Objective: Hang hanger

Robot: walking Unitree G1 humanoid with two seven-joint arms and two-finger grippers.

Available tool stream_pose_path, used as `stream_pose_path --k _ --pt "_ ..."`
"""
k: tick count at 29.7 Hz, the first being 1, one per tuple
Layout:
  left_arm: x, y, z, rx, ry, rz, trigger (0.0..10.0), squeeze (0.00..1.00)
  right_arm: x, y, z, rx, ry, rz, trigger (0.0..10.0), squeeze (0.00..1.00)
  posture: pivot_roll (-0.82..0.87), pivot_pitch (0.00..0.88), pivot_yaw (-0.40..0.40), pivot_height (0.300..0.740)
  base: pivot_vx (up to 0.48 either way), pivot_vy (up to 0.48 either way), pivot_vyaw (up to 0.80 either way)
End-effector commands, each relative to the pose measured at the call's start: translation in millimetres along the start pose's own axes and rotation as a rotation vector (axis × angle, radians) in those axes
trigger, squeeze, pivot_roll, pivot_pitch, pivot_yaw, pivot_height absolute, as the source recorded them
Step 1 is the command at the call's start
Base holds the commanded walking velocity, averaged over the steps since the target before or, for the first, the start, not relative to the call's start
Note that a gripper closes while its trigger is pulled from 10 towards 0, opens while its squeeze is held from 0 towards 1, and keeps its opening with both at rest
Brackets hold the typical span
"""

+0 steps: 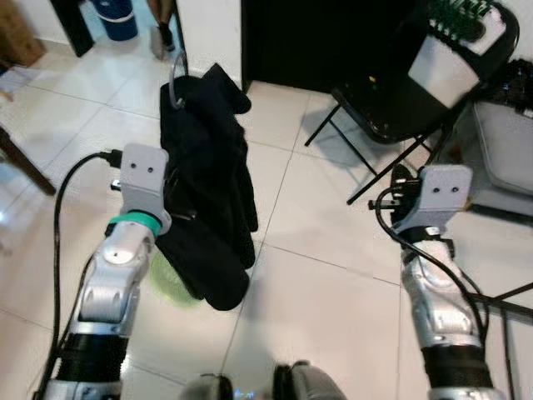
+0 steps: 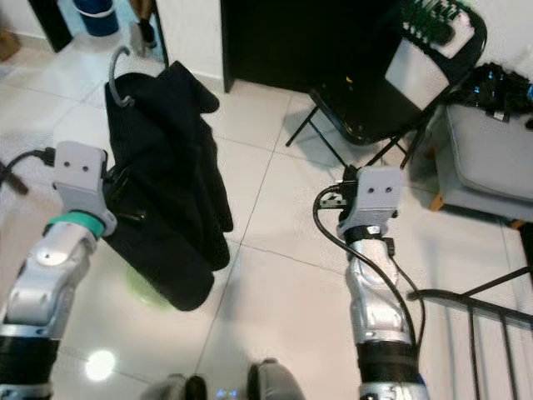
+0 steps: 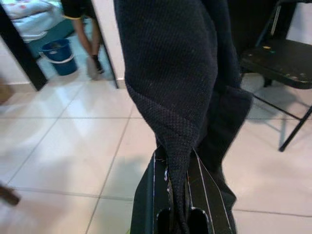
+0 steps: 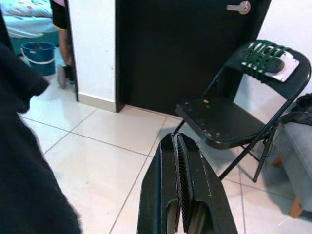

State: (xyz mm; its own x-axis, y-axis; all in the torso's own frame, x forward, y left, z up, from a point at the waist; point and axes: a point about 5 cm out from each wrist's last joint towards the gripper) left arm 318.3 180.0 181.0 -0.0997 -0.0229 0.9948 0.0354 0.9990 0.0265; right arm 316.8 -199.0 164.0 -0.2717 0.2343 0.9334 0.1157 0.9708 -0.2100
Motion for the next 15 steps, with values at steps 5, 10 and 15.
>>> stream_pose_path --k 5,10,15 --pt "5.7 -5.0 -0.7 -0.011 -0.023 -0.004 10.0 0.00 -5.3 -2.9 3.3 -0.014 0.024 -0.012 10.0 0.00 -0.07 0.093 0.059 0.740 0.000 0.000 -0.52" --pt "4.9 -3.1 -2.7 0.014 -0.006 0.000 10.0 0.00 -5.5 -3.3 3.0 -0.016 0.026 -0.018 10.0 0.00 -0.07 0.090 0.062 0.740 0.000 0.000 -0.80" --pt "3.0 -5.8 -2.5 -0.007 0.011 0.006 10.0 0.00 -6.3 -3.7 3.7 -0.017 0.027 -0.017 10.0 0.00 -0.07 0.087 0.065 0.740 0.000 0.000 -0.80"
Point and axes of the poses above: a point about 5 cm out from each wrist's last joint towards the gripper, its own z axis pointing back from the gripper into the wrist, its own x axis along the axis of the wrist's last joint, y = z × x, and after that the axes turned 8 degrees about z, right-handed
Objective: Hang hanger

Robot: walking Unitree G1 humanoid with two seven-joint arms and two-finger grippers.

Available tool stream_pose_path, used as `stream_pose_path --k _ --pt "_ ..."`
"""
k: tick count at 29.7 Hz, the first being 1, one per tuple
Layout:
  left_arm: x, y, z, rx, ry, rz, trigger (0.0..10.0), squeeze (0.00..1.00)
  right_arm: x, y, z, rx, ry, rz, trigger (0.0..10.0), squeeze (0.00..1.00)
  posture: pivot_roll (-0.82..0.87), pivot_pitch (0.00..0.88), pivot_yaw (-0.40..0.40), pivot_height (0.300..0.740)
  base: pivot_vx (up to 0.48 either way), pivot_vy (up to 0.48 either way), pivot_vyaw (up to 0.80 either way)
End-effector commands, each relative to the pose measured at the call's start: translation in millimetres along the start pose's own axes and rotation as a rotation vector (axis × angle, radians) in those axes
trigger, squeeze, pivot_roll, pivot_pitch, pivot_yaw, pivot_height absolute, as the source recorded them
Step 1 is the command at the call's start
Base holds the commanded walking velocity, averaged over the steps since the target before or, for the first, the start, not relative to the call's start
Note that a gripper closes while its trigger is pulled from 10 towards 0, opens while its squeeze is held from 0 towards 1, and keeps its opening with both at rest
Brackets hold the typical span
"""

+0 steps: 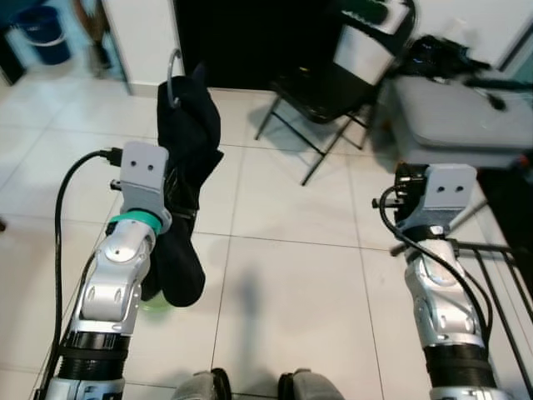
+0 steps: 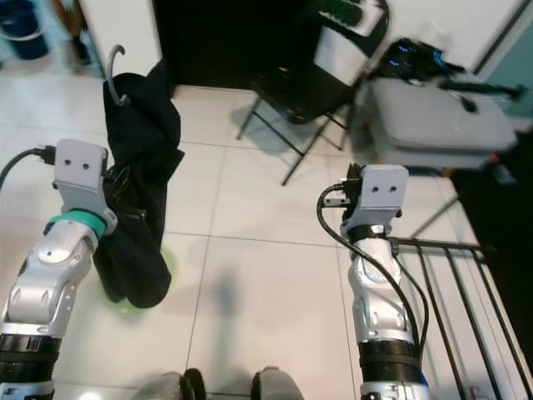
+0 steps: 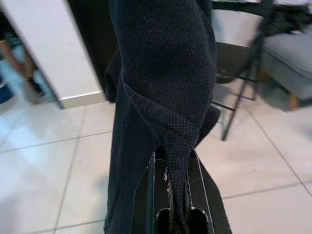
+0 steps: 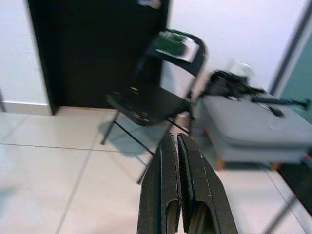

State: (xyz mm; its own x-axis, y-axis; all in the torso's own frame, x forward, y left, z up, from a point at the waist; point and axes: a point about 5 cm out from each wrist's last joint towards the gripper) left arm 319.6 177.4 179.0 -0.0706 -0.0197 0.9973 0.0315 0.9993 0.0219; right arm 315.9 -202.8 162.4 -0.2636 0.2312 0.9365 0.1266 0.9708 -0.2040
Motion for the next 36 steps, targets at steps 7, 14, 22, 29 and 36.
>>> stream_pose_path --k 7,14,22,29,36 --pt "1.7 -4.3 0.8 -0.029 -0.010 -0.006 10.0 0.00 -5.4 1.9 5.4 0.006 0.020 -0.009 10.0 0.00 -0.07 0.080 0.069 0.740 0.000 0.000 -0.80" --pt "2.8 -9.4 -1.3 -0.049 -0.020 0.003 10.0 0.00 -2.9 4.5 3.8 0.016 0.009 -0.011 10.0 0.00 -0.08 0.071 0.071 0.740 0.000 0.000 -0.80" --pt "6.0 -10.7 -5.0 -0.056 -0.029 0.000 10.0 0.00 -0.7 -0.7 1.7 -0.005 0.002 -0.020 10.0 0.00 -0.08 0.070 0.076 0.740 0.000 0.000 -0.70" --pt "8.7 -14.5 -6.8 -0.075 -0.037 0.015 10.0 0.00 0.7 -1.0 2.2 -0.010 -0.004 -0.015 10.0 0.00 -0.09 0.076 0.079 0.740 0.000 0.000 -0.80" --pt "11.5 -16.1 -8.8 -0.084 -0.044 0.024 10.0 0.00 4.3 -2.1 1.6 -0.015 -0.016 -0.011 10.0 0.00 -0.09 0.079 0.083 0.740 0.000 0.000 -0.80"
Point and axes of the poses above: a point about 5 cm out from each wrist's last joint towards the gripper, its own z axis pointing back from the gripper into the wrist, its own x axis along the axis of the wrist's last joint, y = z × x, and after that the axes turned 8 degrees about z, right-handed
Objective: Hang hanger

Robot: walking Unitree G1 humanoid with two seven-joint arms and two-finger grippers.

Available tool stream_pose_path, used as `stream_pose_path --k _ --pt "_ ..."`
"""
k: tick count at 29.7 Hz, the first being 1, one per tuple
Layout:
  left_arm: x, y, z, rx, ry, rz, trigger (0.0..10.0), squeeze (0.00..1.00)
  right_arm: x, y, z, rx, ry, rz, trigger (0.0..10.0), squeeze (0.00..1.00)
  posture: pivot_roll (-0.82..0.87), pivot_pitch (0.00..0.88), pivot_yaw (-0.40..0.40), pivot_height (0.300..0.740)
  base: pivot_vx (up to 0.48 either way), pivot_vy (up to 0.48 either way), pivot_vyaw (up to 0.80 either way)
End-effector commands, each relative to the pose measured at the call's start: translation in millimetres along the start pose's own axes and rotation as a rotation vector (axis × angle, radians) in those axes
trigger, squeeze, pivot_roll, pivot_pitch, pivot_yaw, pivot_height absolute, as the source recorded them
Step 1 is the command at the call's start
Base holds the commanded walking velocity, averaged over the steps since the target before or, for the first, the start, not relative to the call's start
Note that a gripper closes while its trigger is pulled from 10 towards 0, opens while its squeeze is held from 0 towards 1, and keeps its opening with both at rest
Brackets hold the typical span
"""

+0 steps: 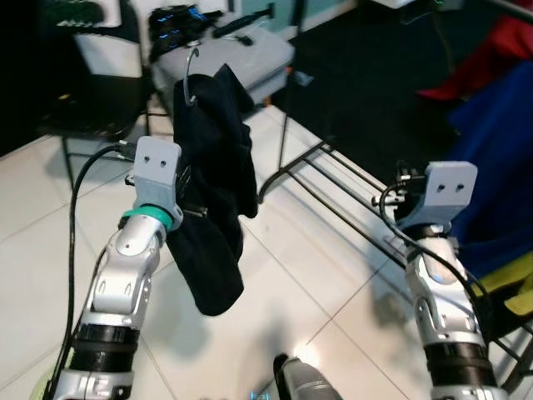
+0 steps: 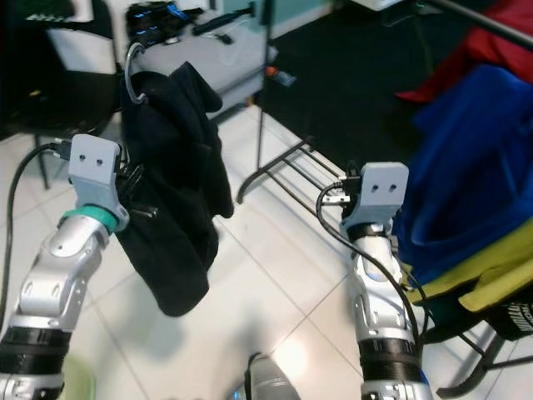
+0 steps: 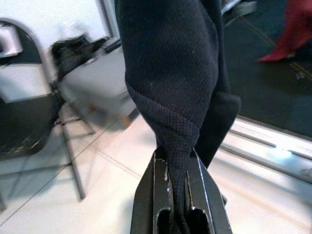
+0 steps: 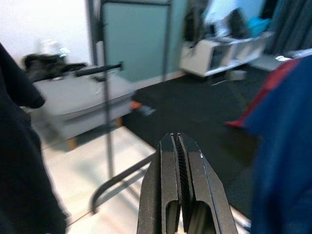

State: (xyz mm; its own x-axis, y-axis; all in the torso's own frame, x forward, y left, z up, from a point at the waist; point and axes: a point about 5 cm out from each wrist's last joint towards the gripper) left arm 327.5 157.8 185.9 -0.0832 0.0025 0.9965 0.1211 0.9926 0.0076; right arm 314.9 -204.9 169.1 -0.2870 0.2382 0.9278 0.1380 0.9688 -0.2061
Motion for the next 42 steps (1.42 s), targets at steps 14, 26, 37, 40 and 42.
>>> stream_pose_path --k 14,26,37,40,42 --pt "6.2 -2.1 -3.5 -0.018 -0.032 0.011 10.0 0.00 6.7 -3.1 1.0 -0.023 -0.021 -0.006 10.0 0.00 -0.09 0.087 0.091 0.740 0.000 0.000 -0.80" --pt "4.6 -5.8 -4.0 -0.034 -0.019 0.051 10.0 0.00 8.2 -3.0 0.8 -0.023 -0.022 -0.008 10.0 0.00 -0.10 0.088 0.087 0.740 0.000 0.000 -0.80" --pt "7.9 -13.6 -6.4 -0.056 -0.017 0.101 10.0 0.00 9.1 -1.7 2.3 -0.018 -0.022 -0.001 10.0 0.00 -0.11 0.089 0.091 0.740 0.000 0.000 -0.73" --pt "7.7 -12.4 -6.9 -0.044 -0.019 0.095 10.0 0.00 9.4 -0.5 2.6 -0.011 -0.024 0.000 10.0 0.00 -0.11 0.089 0.091 0.740 0.000 0.000 0.00" --pt "8.3 -10.2 -7.4 -0.024 -0.031 0.073 10.0 0.00 9.8 0.2 2.8 -0.009 -0.026 -0.001 10.0 0.00 -0.11 0.089 0.091 0.740 0.000 0.000 0.00"
Point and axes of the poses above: a point about 5 cm out from each wrist's last joint towards the gripper, its own z axis pointing back from the gripper into the wrist, its own x axis along the axis of the wrist's last joint, y = z × x, and after that the axes turned 8 degrees about z, right-handed
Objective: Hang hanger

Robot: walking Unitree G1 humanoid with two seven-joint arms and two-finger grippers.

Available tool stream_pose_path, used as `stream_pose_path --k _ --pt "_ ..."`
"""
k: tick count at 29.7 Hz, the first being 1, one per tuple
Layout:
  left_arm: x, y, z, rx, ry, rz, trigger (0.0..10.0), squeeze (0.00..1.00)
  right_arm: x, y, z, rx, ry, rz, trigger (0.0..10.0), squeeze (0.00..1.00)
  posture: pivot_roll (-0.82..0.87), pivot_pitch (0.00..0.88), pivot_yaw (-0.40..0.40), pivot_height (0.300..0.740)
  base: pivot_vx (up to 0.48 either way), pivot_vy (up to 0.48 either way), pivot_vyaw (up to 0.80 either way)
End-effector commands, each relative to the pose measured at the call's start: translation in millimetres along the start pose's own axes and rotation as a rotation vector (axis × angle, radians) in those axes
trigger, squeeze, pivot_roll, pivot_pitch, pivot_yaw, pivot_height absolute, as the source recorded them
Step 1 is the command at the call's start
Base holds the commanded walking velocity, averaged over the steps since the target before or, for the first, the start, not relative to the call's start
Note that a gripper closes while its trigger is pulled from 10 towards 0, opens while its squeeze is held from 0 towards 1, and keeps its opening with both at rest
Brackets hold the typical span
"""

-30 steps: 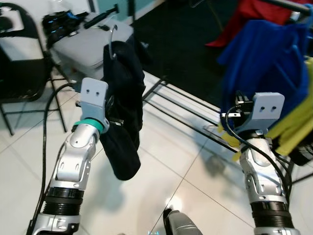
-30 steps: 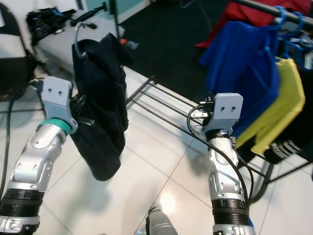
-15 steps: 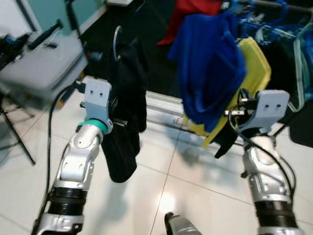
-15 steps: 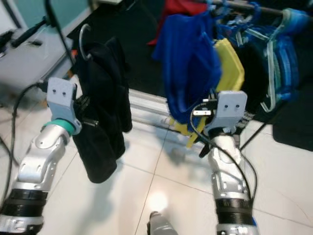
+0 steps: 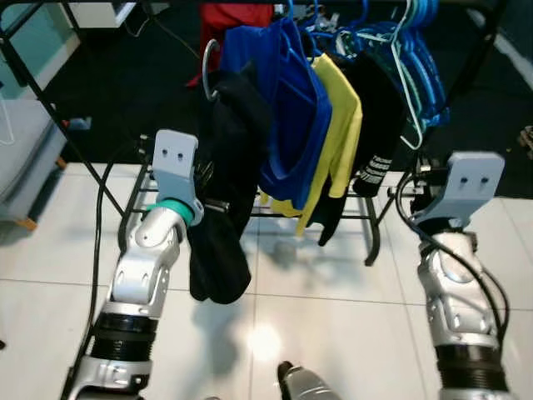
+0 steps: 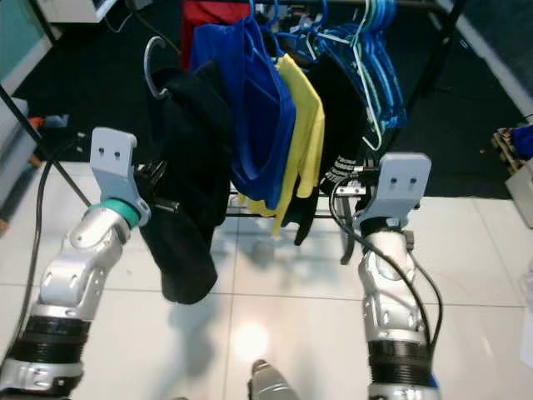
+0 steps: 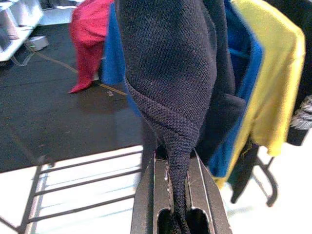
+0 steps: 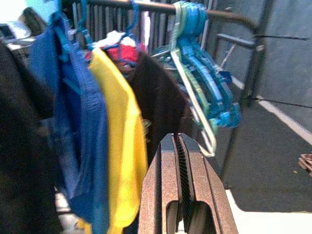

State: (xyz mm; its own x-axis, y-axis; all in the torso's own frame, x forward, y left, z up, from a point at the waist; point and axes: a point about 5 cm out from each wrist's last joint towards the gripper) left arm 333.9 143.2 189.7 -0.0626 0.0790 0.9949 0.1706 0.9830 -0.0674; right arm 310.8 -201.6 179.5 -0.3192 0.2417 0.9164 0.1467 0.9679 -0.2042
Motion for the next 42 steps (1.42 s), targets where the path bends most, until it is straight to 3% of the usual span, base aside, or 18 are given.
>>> stream_pose_path --k 1,18,27,35,42 --pt "6.2 4.5 0.8 0.030 -0.054 -0.026 10.0 0.00 -1.5 0.2 2.1 0.001 0.007 -0.003 10.0 0.00 -0.11 0.088 0.091 0.740 0.300 0.000 0.00" --pt "7.1 8.3 -1.1 0.074 -0.075 -0.052 10.0 0.00 6.0 5.2 2.0 0.036 -0.037 -0.046 10.0 0.00 -0.11 0.083 0.090 0.740 0.469 0.000 0.00" --pt "9.0 18.1 -2.7 0.135 -0.085 -0.056 10.0 0.00 6.3 12.9 3.3 0.101 -0.041 0.008 10.0 0.00 -0.11 0.080 0.091 0.740 0.479 0.000 0.09" --pt "11.5 18.1 -2.9 0.131 -0.096 -0.047 10.0 0.00 7.4 14.3 3.9 0.100 -0.048 -0.013 10.0 0.00 -0.11 0.080 0.094 0.740 0.457 0.000 0.20" --pt "13.9 20.2 -7.0 0.124 -0.099 -0.051 10.0 0.00 7.6 15.5 5.9 0.106 -0.051 -0.020 10.0 0.00 -0.11 0.084 0.100 0.740 0.000 0.000 0.00"
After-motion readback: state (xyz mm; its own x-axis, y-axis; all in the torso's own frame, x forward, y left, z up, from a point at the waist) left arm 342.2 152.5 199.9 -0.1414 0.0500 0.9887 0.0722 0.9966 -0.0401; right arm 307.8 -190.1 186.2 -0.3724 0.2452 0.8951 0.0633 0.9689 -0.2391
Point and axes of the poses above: a point about 5 cm out from each wrist's last joint towards the gripper, its own z axis pointing back from the gripper into the wrist, its own x axis along the axis of the wrist's last joint, y = z × x, and after that the axes turned 8 degrees about z, right-handed
